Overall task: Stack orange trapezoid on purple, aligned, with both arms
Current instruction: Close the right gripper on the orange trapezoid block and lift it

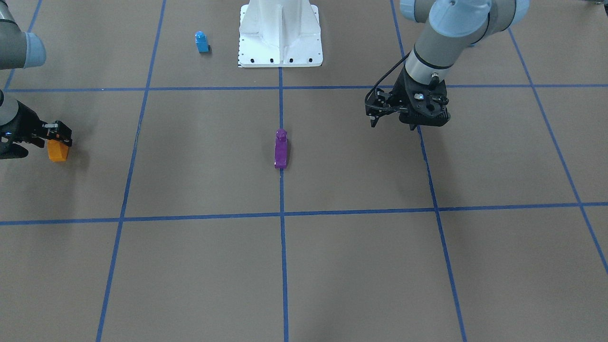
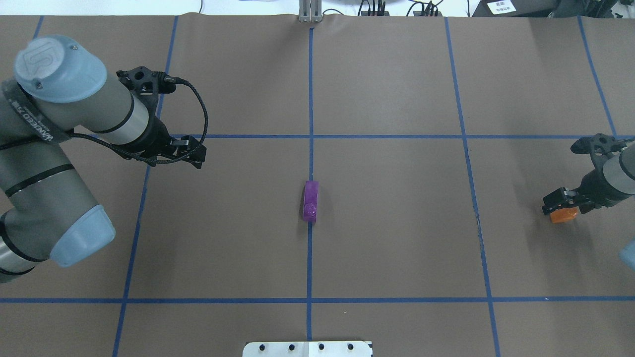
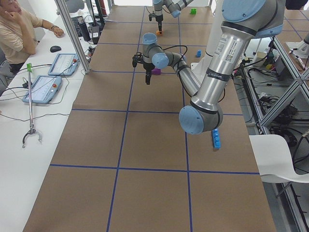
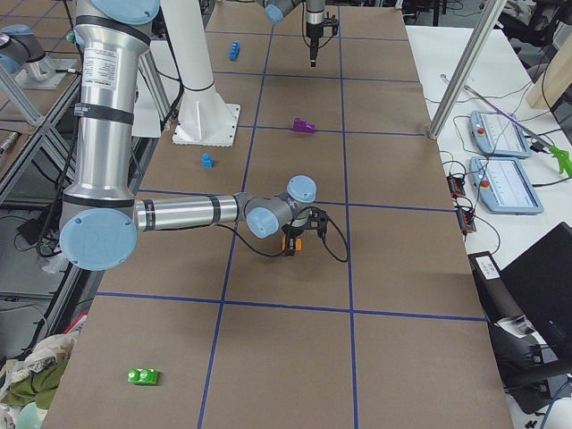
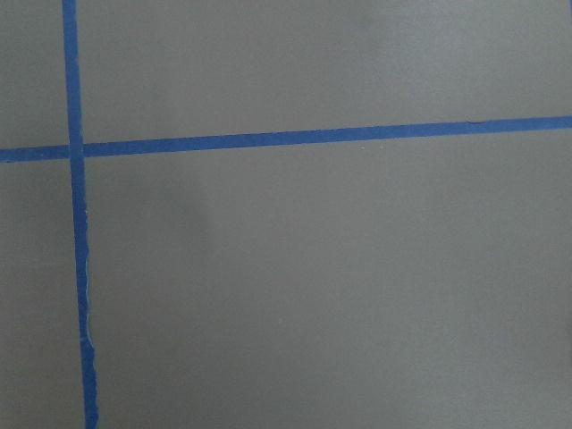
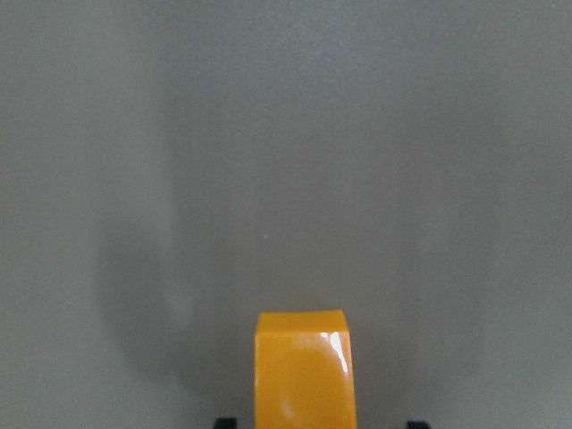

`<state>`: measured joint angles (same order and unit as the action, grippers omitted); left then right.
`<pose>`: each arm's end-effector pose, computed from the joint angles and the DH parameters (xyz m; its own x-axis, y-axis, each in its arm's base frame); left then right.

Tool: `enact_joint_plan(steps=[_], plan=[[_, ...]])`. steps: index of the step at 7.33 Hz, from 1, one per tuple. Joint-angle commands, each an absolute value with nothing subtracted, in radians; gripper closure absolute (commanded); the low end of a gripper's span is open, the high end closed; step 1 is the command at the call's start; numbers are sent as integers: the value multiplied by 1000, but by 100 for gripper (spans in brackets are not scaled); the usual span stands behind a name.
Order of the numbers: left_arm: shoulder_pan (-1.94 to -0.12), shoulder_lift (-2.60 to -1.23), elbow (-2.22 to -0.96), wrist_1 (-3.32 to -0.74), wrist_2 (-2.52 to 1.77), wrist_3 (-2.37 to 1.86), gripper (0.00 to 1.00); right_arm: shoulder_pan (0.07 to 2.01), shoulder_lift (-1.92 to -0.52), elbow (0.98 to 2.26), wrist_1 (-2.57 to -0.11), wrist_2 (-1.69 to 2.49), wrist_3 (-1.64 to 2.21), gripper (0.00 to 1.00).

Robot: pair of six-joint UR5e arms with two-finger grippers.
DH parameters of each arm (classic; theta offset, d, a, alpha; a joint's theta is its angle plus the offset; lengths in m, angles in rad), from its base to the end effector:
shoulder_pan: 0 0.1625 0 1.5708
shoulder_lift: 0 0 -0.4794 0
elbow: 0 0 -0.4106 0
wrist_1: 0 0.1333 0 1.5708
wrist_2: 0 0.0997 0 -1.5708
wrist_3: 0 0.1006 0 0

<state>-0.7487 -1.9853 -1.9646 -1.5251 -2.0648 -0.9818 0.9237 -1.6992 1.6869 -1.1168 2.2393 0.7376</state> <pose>0.3886 -0.4779 0.2996 0.6401 0.0729 -0.7649 0.0045 0.9951 0.0987 -0.2286 -0.4202 0.6718 0.7117 -0.0215 0.7022 0.0897 0.9941 -0.0605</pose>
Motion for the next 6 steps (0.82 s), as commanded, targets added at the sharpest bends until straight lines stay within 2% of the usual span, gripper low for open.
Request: enact_joint_plan(steps=[1, 3, 6], plan=[[-761, -1971, -1973, -1525, -2059, -992, 0, 923, -1698, 1692, -1117, 2238, 735, 100], [-828, -1916, -1988, -1529, -2065, -993, 0, 922, -1662, 1778, -1129, 2238, 756, 100], [-900, -1746, -2046, -1525, -2065, -785, 0, 826, -1444, 1804, -1162, 2203, 1019, 100]])
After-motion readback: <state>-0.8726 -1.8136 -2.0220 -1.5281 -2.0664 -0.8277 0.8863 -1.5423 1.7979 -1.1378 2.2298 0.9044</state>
